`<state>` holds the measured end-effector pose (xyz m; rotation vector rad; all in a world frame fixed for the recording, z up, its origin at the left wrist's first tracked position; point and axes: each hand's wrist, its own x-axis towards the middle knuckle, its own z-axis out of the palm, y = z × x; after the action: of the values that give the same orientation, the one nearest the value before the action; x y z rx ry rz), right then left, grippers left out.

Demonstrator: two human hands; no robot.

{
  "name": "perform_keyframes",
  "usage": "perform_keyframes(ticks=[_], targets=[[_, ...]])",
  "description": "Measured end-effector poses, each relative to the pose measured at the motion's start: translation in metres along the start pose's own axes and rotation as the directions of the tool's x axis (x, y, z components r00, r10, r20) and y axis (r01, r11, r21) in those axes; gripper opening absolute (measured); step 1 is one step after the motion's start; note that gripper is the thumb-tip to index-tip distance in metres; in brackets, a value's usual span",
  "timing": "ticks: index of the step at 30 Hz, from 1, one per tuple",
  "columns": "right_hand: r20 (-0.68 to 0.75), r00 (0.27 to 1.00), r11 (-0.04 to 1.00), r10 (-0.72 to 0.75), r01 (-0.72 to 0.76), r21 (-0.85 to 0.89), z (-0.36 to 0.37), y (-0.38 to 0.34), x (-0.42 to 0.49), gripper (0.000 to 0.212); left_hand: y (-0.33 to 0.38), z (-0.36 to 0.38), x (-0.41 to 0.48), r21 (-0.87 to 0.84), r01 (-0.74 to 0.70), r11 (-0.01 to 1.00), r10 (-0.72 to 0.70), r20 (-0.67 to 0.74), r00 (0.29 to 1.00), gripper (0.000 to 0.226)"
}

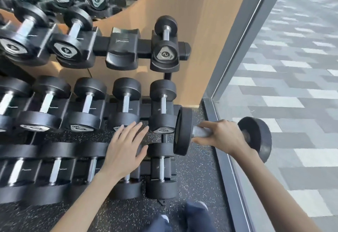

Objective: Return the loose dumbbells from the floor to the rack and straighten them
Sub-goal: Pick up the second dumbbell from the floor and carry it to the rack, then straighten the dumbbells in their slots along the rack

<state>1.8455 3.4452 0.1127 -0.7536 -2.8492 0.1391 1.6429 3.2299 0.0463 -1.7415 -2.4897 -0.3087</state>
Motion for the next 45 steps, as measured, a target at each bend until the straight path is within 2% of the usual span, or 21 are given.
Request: perform_keyframes(ticks=[3, 8, 11, 15, 18, 22, 25, 27, 30, 35, 42, 45], targets=[[0.035, 0.996, 0.996, -0.080, 0.081, -0.042, 0.006, 0.012, 0.033, 0.089, -0.005, 0.006, 0.015, 0.006, 0.046, 0.999, -0.046, -0.009, 0.999, 0.054], [0.083, 0.980, 0.983, -0.183, 0.185, -0.016, 0.015, 0.040, 0.083, 0.080, 0.004, 0.017, 0.053, 0.026, 0.112, 0.993, -0.111, -0.035, 0.993, 0.053], [0.076, 0.957, 0.960, -0.280, 0.281, 0.005, 0.027, 0.062, 0.117, 0.084, 0.012, 0.027, 0.081, 0.045, 0.187, 0.981, -0.185, -0.050, 0.981, 0.053], [0.061, 0.901, 0.903, -0.430, 0.429, 0.034, 0.038, 0.096, 0.170, 0.082, 0.034, 0.040, 0.119, 0.061, 0.328, 0.943, -0.325, -0.058, 0.944, 0.054], [0.020, 0.856, 0.856, -0.517, 0.517, -0.019, 0.032, 0.119, 0.208, 0.078, 0.052, 0.045, 0.149, 0.088, 0.400, 0.912, -0.397, -0.053, 0.916, 0.055], [0.054, 0.788, 0.789, -0.614, 0.614, 0.017, 0.020, 0.149, 0.261, 0.085, 0.073, 0.043, 0.190, 0.105, 0.505, 0.857, -0.495, -0.106, 0.862, 0.056], [0.023, 0.742, 0.740, -0.670, 0.670, -0.055, 0.011, 0.156, 0.298, 0.100, 0.087, 0.040, 0.214, 0.101, 0.546, 0.832, -0.533, -0.129, 0.836, 0.059], [-0.047, 0.704, 0.705, -0.709, 0.708, -0.023, 0.006, 0.156, 0.316, 0.086, 0.088, 0.039, 0.224, 0.126, 0.556, 0.822, -0.544, -0.118, 0.831, 0.061], [-0.051, 0.661, 0.660, -0.748, 0.750, 0.037, 0.002, 0.150, 0.349, 0.066, 0.076, 0.037, 0.239, 0.165, 0.590, 0.790, -0.577, -0.126, 0.807, 0.056], [-0.063, 0.614, 0.612, -0.787, 0.790, 0.044, -0.003, 0.130, 0.402, 0.058, 0.038, 0.032, 0.263, 0.203, 0.659, 0.724, -0.640, -0.159, 0.752, 0.055], [-0.155, 0.463, 0.465, -0.873, 0.885, 0.027, 0.000, 0.093, 0.484, 0.056, -0.016, 0.019, 0.298, 0.215, 0.715, 0.665, -0.662, -0.274, 0.698, 0.054], [-0.134, 0.410, 0.415, -0.902, 0.910, -0.008, 0.007, 0.072, 0.514, 0.059, -0.036, 0.015, 0.306, 0.199, 0.746, 0.636, -0.679, -0.315, 0.663, 0.054]])
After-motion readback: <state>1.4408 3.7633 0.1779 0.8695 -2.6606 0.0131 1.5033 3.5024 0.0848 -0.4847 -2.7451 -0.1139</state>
